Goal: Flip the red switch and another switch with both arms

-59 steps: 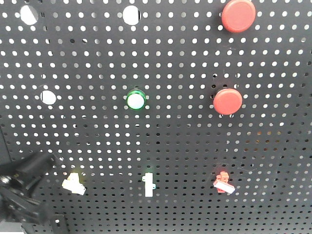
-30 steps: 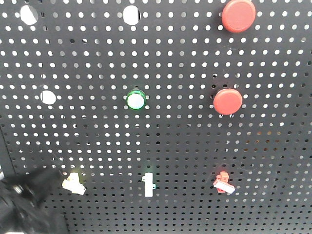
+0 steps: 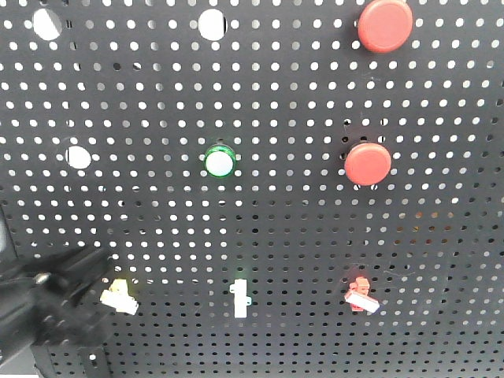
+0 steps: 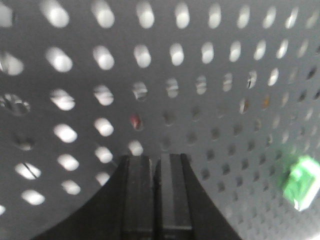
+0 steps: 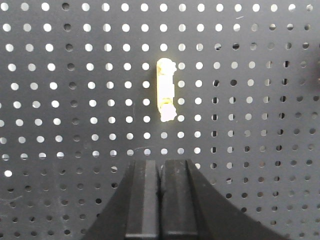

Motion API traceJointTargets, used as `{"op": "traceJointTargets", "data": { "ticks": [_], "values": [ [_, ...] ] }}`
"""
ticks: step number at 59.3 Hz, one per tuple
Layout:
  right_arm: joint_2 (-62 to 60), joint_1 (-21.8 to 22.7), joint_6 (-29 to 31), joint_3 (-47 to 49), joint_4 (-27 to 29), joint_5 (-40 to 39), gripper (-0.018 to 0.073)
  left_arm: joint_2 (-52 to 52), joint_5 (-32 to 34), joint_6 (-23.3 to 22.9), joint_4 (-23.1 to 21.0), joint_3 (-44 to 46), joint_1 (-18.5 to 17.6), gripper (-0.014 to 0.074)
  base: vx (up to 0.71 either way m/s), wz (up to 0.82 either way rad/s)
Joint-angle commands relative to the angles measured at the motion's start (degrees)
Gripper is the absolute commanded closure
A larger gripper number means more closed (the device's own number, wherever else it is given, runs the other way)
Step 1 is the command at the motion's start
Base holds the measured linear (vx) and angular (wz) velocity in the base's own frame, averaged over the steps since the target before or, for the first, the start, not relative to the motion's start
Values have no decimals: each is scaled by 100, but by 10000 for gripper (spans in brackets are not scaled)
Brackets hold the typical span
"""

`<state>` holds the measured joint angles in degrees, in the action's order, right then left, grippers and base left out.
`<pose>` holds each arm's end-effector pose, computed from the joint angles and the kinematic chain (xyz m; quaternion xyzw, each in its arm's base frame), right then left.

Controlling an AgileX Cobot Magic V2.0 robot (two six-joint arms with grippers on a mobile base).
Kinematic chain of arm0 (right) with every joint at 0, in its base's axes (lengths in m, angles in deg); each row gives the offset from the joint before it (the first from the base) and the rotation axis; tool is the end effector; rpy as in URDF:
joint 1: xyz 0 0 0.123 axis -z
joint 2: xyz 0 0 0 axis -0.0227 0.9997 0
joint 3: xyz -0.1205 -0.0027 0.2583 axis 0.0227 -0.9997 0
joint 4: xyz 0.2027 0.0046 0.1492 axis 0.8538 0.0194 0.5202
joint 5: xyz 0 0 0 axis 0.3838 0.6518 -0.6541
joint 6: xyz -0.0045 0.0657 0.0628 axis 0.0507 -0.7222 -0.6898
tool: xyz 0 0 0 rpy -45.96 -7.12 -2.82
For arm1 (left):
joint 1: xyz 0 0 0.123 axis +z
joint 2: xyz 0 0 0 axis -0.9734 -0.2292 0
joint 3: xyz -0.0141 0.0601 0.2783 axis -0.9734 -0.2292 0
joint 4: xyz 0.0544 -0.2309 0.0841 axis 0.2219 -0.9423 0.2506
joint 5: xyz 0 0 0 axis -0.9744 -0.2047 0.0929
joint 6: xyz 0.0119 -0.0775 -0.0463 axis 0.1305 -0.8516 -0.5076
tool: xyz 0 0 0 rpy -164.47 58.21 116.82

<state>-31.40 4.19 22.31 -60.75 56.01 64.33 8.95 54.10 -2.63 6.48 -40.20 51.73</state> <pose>0.1023 -0.0062 0.3245 0.0163 0.6533 -0.0283 0.7564 0.2105 -0.0984 0.3246 0.1325 0.7422 -0.1706 0.6344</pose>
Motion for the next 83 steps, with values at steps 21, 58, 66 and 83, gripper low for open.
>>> {"op": "traceJointTargets", "data": {
  "ticks": [21, 58, 66, 83],
  "values": [
    [63, -5, 5, 192, -38, -510, 566, -69, -472, -123, -98, 223, -16, 594, 0, 0],
    [63, -5, 5, 192, -38, -510, 566, 35, -1672, -525, -234, 223, -36, 594, 0, 0],
    [63, -5, -147, 192, -25, -489, 566, 540, -1607, -525, -234, 223, -36, 594, 0, 0],
    [255, -669, -1947, 192, -438, -282, 566, 1691, -1476, 88, -200, 223, -36, 594, 0, 0]
  ]
}}
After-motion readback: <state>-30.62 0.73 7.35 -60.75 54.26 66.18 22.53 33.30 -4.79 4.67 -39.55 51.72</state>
